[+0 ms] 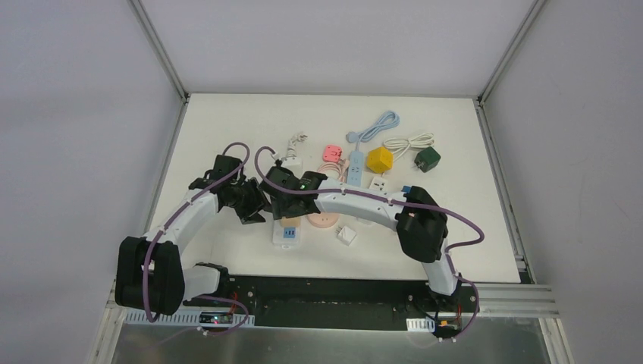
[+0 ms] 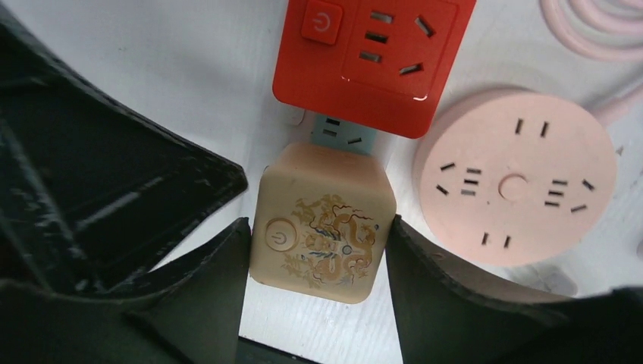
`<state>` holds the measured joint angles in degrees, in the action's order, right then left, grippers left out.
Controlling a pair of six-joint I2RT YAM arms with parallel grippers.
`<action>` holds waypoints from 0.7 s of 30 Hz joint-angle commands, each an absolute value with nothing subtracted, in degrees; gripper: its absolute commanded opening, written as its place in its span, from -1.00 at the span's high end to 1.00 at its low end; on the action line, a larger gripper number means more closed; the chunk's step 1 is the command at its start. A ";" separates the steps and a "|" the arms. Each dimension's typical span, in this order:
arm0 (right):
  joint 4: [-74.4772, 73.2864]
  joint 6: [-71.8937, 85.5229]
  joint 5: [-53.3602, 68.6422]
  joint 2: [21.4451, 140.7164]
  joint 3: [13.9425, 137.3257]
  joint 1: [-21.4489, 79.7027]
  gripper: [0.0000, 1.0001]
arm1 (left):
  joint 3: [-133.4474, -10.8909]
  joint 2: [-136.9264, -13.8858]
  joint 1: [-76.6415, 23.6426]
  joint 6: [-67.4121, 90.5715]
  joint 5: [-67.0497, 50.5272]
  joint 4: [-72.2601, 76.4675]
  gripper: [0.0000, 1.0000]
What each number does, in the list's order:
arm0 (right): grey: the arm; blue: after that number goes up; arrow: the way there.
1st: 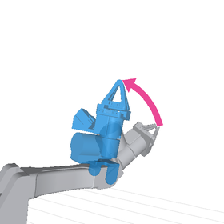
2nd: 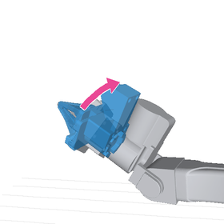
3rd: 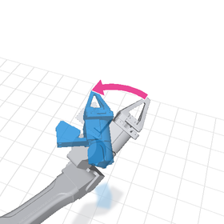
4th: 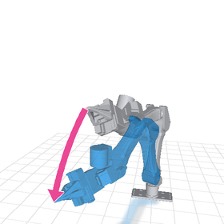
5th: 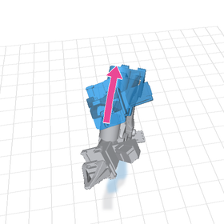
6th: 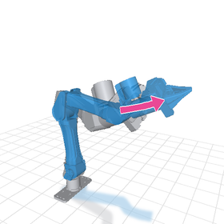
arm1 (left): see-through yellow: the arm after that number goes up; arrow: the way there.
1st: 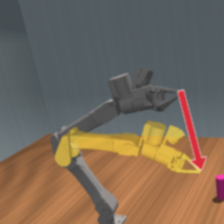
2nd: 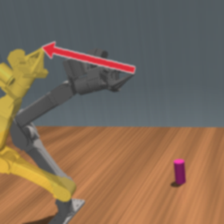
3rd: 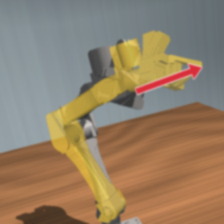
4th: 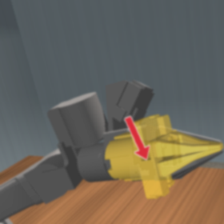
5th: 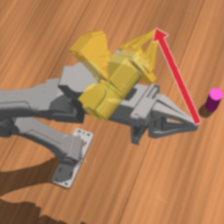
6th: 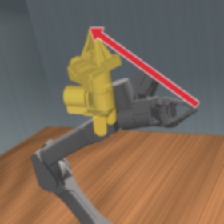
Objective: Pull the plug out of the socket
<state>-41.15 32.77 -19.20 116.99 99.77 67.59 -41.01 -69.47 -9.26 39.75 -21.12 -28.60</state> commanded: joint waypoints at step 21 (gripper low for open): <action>-30.82 29.71 -18.38 115.97 94.48 66.23 -0.46 | -38.95 -78.72 -8.70 42.89 -24.16 -25.21 0.44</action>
